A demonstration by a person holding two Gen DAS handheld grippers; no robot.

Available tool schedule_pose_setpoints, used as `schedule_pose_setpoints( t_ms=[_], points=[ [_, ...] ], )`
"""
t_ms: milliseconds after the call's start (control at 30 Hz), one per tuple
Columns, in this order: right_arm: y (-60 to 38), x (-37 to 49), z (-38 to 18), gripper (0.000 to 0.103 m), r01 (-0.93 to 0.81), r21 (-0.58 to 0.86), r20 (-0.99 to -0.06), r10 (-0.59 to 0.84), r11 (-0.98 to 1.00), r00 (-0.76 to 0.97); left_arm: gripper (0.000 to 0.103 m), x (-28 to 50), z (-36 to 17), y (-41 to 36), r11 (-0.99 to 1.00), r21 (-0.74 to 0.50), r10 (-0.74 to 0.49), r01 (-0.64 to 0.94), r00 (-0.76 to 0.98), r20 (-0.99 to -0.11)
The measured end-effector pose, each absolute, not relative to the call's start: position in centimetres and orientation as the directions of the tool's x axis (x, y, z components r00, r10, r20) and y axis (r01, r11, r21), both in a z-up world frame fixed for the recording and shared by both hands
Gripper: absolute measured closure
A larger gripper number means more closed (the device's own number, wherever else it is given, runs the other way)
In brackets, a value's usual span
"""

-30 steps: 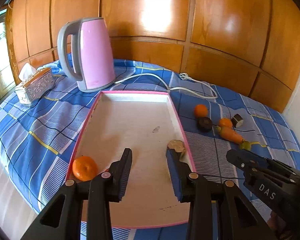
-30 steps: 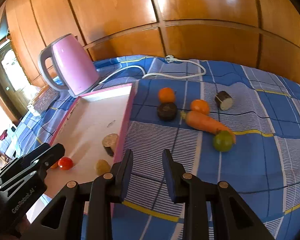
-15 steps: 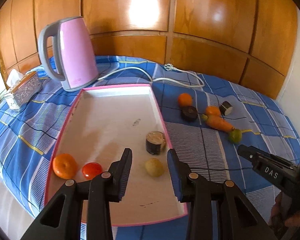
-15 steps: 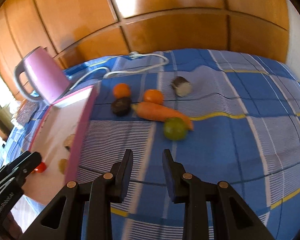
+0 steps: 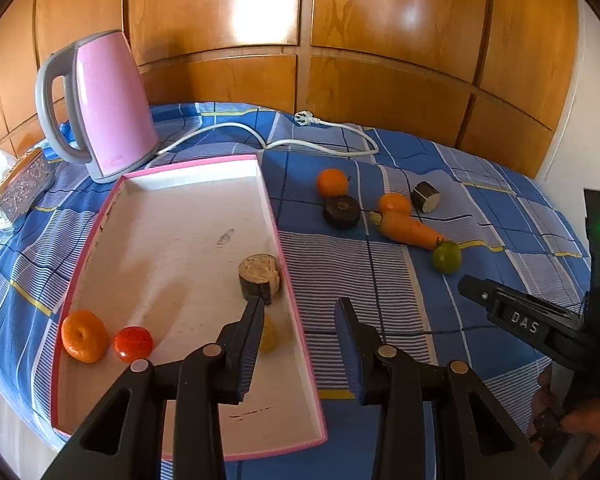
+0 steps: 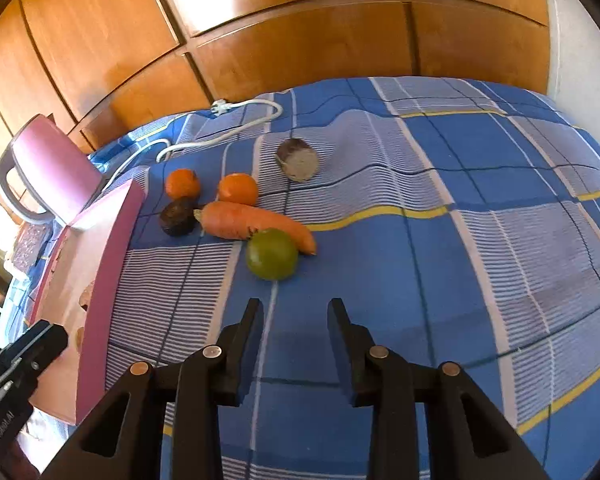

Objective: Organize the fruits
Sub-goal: 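Move right tool to the green lime and close on it while left tool withdraws, then move left tool to the carrot and close on it while right tool holds the lime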

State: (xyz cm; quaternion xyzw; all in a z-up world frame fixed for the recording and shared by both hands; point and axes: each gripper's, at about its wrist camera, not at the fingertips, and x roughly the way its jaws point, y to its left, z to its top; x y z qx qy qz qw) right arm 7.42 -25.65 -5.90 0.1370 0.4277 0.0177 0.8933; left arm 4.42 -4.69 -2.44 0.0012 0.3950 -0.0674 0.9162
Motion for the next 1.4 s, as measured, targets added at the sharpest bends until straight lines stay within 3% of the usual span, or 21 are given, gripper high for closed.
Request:
schedule_pose_setpoints(
  t_ms=[700,1133,1233,1400],
  points=[
    [-24.1,10.9,-6.6,0.070,0.030,0.191,-0.760,0.128,0.981,0.637,0.066,6.8,-2.6,-6.9,0.982,-0.072,-0.170,0.174,0.652,-0.739],
    [-28.6,9.5,-6.6,0.070,0.129,0.157,-0.759,0.036,0.979,0.650,0.066,10.9,-3.5,-11.0,0.958,-0.198,-0.283,0.210,0.559,-0.779],
    [-29.5,9.6,-6.6,0.070,0.147,0.154,-0.757,0.021,0.977,0.653,0.059,12.2,-3.7,-12.0,0.953,-0.229,-0.303,0.200,0.541,-0.785],
    [-30.0,9.6,-6.8,0.070,0.144,0.164,-0.749,0.028,0.976,0.662,0.057,14.3,-4.4,-13.4,0.944,-0.287,-0.331,0.164,0.495,-0.803]
  ],
)
